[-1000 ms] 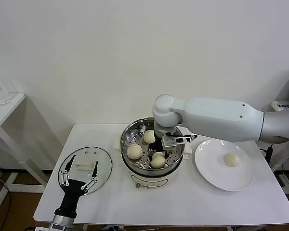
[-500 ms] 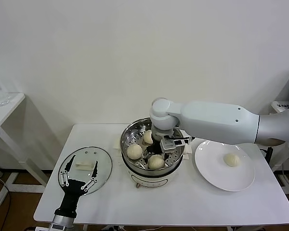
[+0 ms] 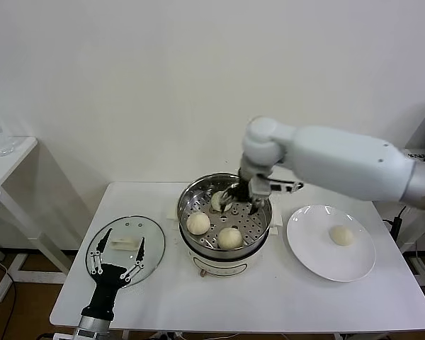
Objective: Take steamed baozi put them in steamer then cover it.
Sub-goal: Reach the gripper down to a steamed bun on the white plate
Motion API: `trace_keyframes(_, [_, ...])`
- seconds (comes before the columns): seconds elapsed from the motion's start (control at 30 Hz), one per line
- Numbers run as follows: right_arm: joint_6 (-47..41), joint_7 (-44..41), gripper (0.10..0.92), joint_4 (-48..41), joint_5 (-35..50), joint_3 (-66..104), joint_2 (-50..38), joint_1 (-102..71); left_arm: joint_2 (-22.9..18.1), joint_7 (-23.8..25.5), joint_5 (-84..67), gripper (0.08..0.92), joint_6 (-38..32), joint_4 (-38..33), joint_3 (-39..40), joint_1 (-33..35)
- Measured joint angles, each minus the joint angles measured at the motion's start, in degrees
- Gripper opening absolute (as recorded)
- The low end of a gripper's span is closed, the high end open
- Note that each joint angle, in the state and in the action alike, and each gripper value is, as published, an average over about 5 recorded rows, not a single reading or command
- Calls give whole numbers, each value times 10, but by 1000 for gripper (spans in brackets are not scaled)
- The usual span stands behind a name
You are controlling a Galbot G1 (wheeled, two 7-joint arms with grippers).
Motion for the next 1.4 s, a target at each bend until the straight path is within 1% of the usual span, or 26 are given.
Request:
trace_keyframes(0.23, [-117,-27,823,-87,62,24,-85,-10,1,0,2,823,4,0,6,-3])
trace_keyframes(0.47, [-175,-29,823,-188,78,54,-134,-59,1,1,3,823,6,0,7,-3])
trace_keyframes(0.67, [-196,-19,823,-270,64,92,-143,-121,1,1,3,823,6,0,2,0])
trace_keyframes(0.87, [-206,-6,823,-332,47,121,-136,-178,0,1,3,823,6,1,-1,3])
trace_keyframes(1.1, [-209,9,823,-385,32,151,-119,-228,0,1,3,823,5,2,-5,6])
trace_keyframes(1.4, [-209,28,823,-432,19,180,-93,-267,-1,1,3,823,5,4,-6,5])
